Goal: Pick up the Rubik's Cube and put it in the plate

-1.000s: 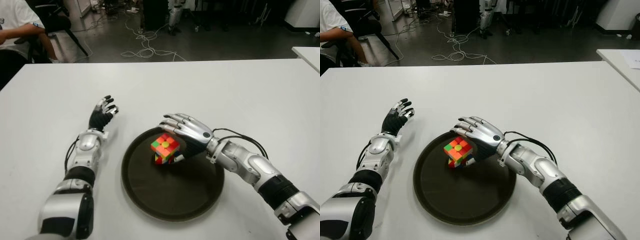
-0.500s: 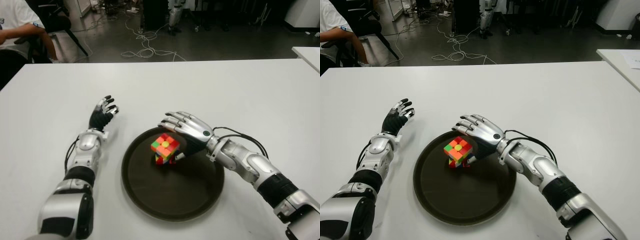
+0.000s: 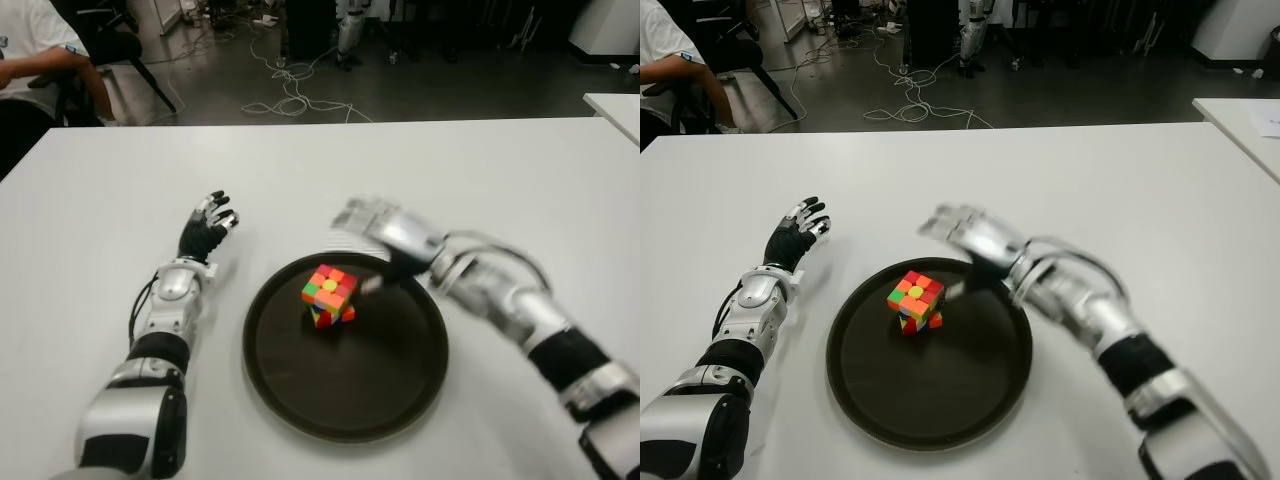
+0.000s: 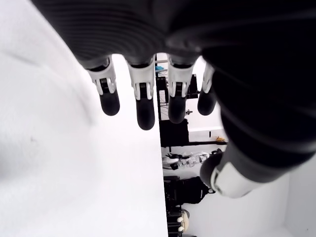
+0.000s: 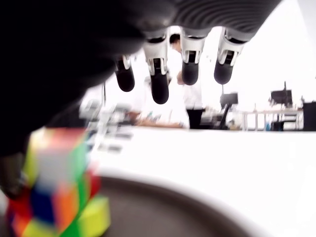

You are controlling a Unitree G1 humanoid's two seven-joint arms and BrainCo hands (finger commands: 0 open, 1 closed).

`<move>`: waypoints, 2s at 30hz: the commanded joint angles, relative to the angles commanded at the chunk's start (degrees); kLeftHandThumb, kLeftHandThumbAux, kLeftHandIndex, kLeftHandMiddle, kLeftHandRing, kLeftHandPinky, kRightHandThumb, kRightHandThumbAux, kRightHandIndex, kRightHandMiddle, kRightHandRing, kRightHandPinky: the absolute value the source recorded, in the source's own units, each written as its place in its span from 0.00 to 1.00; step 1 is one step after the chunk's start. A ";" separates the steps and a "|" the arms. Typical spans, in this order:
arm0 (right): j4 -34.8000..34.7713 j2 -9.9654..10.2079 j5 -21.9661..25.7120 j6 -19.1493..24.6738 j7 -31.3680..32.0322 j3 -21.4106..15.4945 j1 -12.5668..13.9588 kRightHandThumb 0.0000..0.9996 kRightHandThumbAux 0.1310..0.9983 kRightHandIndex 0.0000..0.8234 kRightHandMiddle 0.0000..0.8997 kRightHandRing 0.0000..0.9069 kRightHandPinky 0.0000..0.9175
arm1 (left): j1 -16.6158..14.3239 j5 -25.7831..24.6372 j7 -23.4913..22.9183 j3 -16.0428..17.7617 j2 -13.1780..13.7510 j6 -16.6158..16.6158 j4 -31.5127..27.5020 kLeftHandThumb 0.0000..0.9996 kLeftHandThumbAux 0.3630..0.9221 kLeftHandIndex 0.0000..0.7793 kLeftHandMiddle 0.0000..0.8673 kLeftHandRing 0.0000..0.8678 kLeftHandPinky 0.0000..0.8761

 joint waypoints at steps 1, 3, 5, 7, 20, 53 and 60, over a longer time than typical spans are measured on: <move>0.24 -0.41 0.75 -0.28 0.40 -0.71 -0.60 0.00 0.44 0.00 0.00 0.00 0.00 | -0.04 -0.09 -0.07 0.07 0.02 0.10 0.03 0.21 0.61 0.08 0.14 0.13 0.08; 0.00 -1.33 2.05 -0.51 0.74 -2.27 -0.83 0.00 0.44 0.00 0.00 0.00 0.00 | -0.16 -0.27 -0.18 0.22 0.04 0.33 0.22 0.20 0.61 0.08 0.14 0.13 0.08; -0.65 -2.07 2.92 -0.54 0.84 -3.53 -0.45 0.00 0.44 0.00 0.00 0.00 0.00 | -0.27 -0.37 -0.22 0.34 0.02 0.51 0.40 0.20 0.61 0.08 0.15 0.13 0.09; -1.38 -2.43 3.67 -0.19 0.98 -4.51 -0.02 0.00 0.44 0.00 0.00 0.00 0.00 | -0.30 -0.42 -0.32 0.43 0.03 0.53 0.51 0.20 0.61 0.08 0.15 0.13 0.09; -3.20 -2.69 4.83 5.03 0.36 -8.35 1.17 0.00 0.43 0.00 0.00 0.00 0.00 | 0.21 -0.38 -0.45 0.42 -0.14 0.86 -1.19 0.21 0.64 0.07 0.12 0.11 0.08; 41.30 18.17 32.91 -0.73 2.09 -27.44 -6.77 0.03 0.63 0.12 0.23 0.26 0.32 | -0.11 -0.90 -1.33 1.04 0.09 1.54 0.24 0.24 0.63 0.07 0.14 0.13 0.09; 44.68 19.87 46.66 12.43 11.72 -39.02 -11.01 0.04 0.65 0.24 0.33 0.37 0.43 | 0.07 -1.13 -1.91 1.26 0.17 1.04 -0.10 0.25 0.62 0.09 0.16 0.14 0.10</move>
